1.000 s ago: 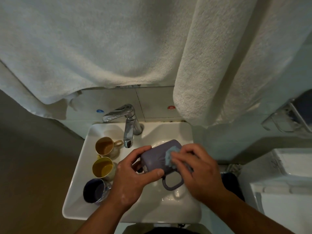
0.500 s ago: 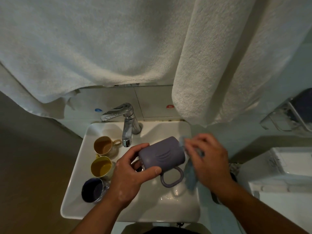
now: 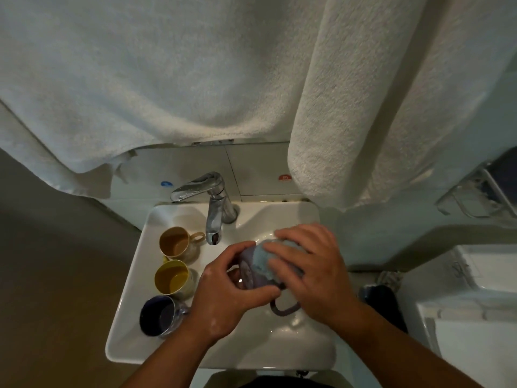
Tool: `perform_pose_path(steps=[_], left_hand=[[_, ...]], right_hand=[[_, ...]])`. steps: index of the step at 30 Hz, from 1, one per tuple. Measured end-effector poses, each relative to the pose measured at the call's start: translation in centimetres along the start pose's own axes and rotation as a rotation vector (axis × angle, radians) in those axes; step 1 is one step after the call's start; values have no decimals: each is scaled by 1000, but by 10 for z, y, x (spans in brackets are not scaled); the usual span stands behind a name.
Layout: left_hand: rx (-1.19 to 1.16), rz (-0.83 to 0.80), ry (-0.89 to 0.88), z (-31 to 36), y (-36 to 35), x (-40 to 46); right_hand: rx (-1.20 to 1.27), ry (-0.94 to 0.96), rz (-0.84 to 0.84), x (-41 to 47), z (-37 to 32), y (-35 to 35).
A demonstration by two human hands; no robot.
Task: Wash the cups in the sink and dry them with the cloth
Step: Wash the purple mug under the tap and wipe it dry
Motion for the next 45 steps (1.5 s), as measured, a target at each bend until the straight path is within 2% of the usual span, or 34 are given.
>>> perform_pose_path(steps=[2, 3, 4, 7, 9, 12, 13, 14, 17, 19, 20, 22, 24, 25, 27, 30, 33, 37, 40, 42, 44, 45], left_hand=[[41, 7, -11, -2, 0, 1], [51, 9, -14, -2, 0, 1], [54, 11, -22, -2, -1, 1], [87, 10, -68, 3, -1, 1], [79, 6, -57, 0, 1, 1], [102, -19, -57, -2, -2, 1], [110, -23, -68, -1, -3, 0], [111, -22, -82, 1, -4, 0], [121, -25, -126, 8, -6, -2], [135, -39, -155, 11, -8, -3], [129, -42, -160, 10, -7, -4], [126, -54, -188, 11, -5, -3], [141, -71, -226, 14, -5, -3], [151, -73, -236, 15, -6, -2], [169, -70, -239, 18, -9, 0], [181, -87, -193, 13, -15, 1], [77, -65, -57, -3, -13, 2], [86, 32, -40, -8, -10, 4], [107, 65, -85, -2, -8, 3], [132, 33, -116, 3, -9, 1], [136, 4, -136, 5, -9, 0], [138, -11, -147, 6, -9, -1]], right_hand=[[69, -188, 18, -1, 22, 1], [73, -219, 16, -3, 20, -1], [46, -189, 8, -5, 8, -4], [-39, 86, -101, -15, -31, -19], [-57, 105, -143, -13, -19, -21], [50, -261, -60, -5, 33, -9], [73, -348, -33, -6, 38, -7], [47, -351, -29, -8, 30, -7], [-65, -43, -100, -15, -24, -17], [-57, 11, -148, -12, -24, -19], [-39, -62, -144, -8, -10, -17], [56, -327, -104, -3, 29, -11], [268, -582, -40, -7, 55, -6], [371, -658, 13, -10, 59, -5], [422, -700, 130, -14, 58, 2], [371, -658, 216, -17, 56, 7], [275, -541, 178, -16, 50, 5], [121, -466, 122, -15, 40, -3], [-140, -99, 20, -14, 2, -13], [-157, 95, -69, -21, -20, -24], [-118, 141, -122, -20, -20, -24], [-98, 93, -112, -16, -12, -21]])
Point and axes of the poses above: each hand's wrist, its own x-axis towards the middle knuckle, its own y-axis out of the back of the hand, z = x × y, the point moved 9 cm from there along x, towards the middle knuckle, and after that the axes turned 6 degrees about z, right-handed, at the moved point
